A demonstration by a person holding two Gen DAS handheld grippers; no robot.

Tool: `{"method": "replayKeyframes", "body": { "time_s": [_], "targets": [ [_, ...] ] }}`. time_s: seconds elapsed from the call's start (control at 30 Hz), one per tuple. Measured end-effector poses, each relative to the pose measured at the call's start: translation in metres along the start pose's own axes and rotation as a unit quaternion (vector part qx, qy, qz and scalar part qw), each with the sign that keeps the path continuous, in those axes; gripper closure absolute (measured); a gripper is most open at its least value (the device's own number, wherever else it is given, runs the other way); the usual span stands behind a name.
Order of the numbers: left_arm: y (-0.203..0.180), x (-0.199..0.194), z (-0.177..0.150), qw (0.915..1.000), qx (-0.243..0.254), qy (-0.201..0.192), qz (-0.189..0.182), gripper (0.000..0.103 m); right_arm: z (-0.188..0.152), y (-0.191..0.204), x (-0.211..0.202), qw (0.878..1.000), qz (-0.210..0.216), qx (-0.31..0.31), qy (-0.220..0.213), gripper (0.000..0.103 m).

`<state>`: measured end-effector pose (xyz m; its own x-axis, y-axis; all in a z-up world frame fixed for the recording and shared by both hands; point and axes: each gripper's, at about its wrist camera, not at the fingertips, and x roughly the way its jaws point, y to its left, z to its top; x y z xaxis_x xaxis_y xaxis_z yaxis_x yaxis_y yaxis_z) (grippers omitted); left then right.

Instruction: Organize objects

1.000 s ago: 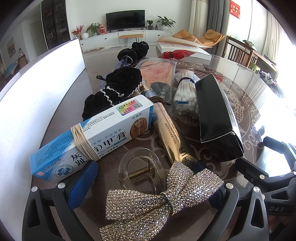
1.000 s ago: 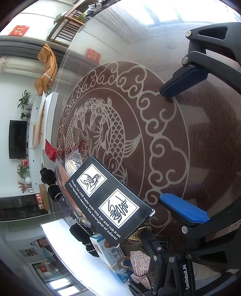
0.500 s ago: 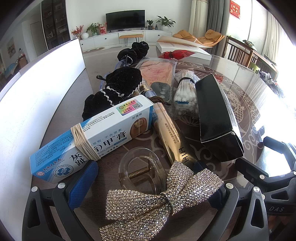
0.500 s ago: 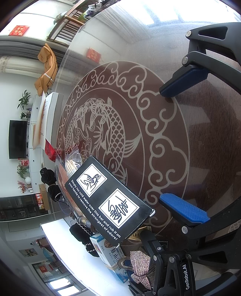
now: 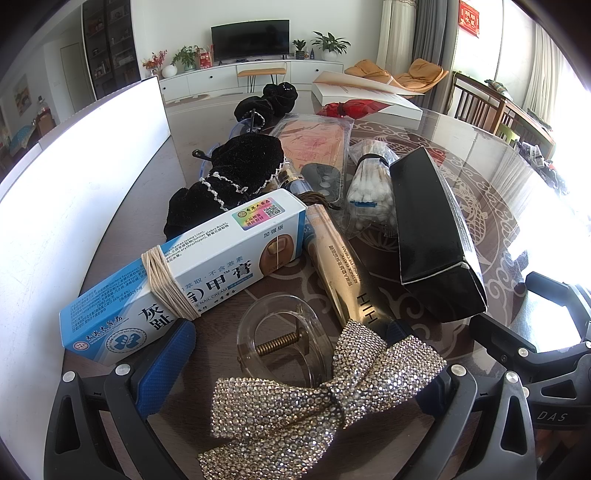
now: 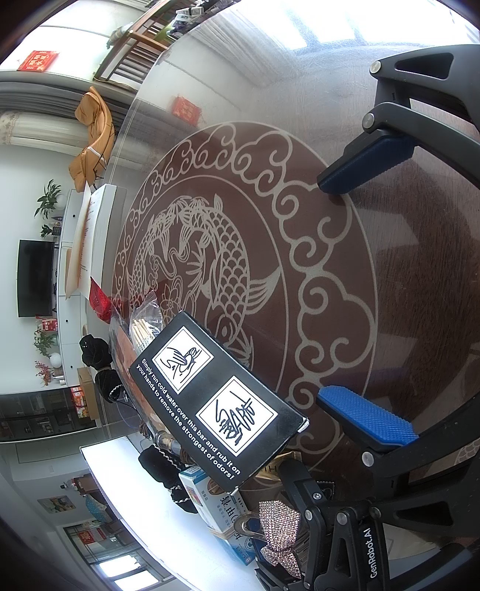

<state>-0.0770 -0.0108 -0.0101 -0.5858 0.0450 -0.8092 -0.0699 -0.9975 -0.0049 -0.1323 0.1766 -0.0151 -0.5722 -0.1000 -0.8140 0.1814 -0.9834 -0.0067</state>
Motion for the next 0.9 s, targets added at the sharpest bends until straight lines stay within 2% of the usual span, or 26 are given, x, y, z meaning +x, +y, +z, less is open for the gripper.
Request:
{"method": "replayKeyframes", "body": {
  "time_s": [0.47,0.53,0.67,0.8,0.9],
  "targets": [
    [0.000,0.000,0.000,1.0000,0.000,0.000,0.000,0.000,0.000,0.000,0.000,1.000,0.000,0.000,0.000,0.000],
    [-0.002,-0.003,-0.003,0.9998,0.008,0.017,-0.002,0.000,0.000,0.000,0.000,1.000,0.000,0.000,0.000,0.000],
    [0.003,-0.030,-0.040,0.9998,-0.005,0.017,0.002,0.000,0.000,0.000,0.000,1.000,0.000,0.000,0.000,0.000],
    [0.005,-0.051,-0.070,0.9997,-0.003,0.000,-0.023,0.000,0.000,0.000,-0.001,1.000,0.000,0.000,0.000,0.000],
    [0.003,-0.061,-0.083,0.9997,0.013,-0.019,-0.012,0.000,0.000,-0.003,-0.007,1.000,0.026,0.017,0.004,0.000]
  ]
}}
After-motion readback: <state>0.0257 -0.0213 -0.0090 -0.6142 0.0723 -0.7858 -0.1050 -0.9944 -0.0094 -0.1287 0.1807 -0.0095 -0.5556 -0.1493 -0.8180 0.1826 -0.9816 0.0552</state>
